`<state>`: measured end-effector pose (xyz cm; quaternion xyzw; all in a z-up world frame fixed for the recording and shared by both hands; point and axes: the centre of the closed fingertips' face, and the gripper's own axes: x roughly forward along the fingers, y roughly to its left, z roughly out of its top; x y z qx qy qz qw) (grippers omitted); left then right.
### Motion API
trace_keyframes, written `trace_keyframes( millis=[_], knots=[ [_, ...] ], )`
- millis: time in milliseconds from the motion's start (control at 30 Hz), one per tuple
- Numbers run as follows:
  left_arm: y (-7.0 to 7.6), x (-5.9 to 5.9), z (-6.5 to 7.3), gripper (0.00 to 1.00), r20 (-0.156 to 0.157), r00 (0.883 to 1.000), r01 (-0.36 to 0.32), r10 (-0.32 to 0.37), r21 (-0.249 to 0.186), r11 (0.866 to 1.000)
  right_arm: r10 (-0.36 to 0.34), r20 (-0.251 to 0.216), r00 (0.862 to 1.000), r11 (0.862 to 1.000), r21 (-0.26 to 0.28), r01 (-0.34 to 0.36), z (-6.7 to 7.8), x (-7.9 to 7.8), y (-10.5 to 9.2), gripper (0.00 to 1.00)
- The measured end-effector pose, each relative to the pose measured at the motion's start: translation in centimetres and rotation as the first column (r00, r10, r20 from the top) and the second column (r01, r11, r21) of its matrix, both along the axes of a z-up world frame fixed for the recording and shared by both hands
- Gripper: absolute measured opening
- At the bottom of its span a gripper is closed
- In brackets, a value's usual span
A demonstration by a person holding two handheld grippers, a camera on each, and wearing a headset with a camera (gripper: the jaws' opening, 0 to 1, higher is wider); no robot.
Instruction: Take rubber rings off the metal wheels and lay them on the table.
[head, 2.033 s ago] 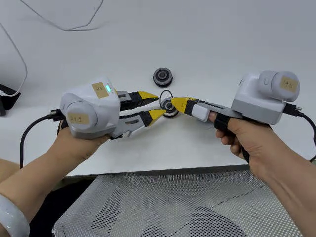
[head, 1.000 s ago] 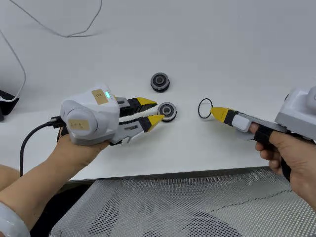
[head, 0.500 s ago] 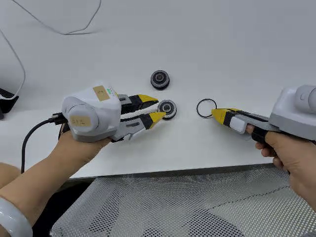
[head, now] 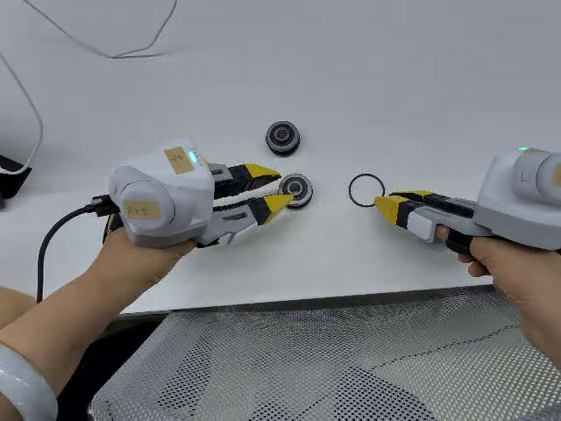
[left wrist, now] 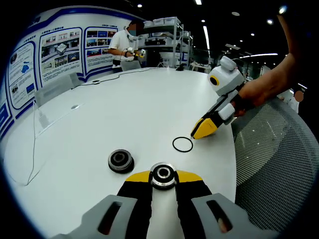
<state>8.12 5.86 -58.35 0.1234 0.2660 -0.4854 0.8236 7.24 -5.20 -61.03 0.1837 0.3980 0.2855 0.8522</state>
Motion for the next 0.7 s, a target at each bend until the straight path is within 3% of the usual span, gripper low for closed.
trace_keyframes(
  millis=[267,700],
  knots=[
    [-0.6,0.1,0.0,0.17,0.002,1.0,0.008,-0.008,0.002,1.0,0.012,0.009,1.0,0.998,0.058,-0.013,0.9,0.3,1.7,0.16],
    [-0.6,0.4,-1.6,0.14,-0.014,1.0,0.025,-0.024,0.047,0.999,0.036,0.013,0.999,0.989,0.142,-0.038,1.7,1.1,5.5,0.16]
  ],
)
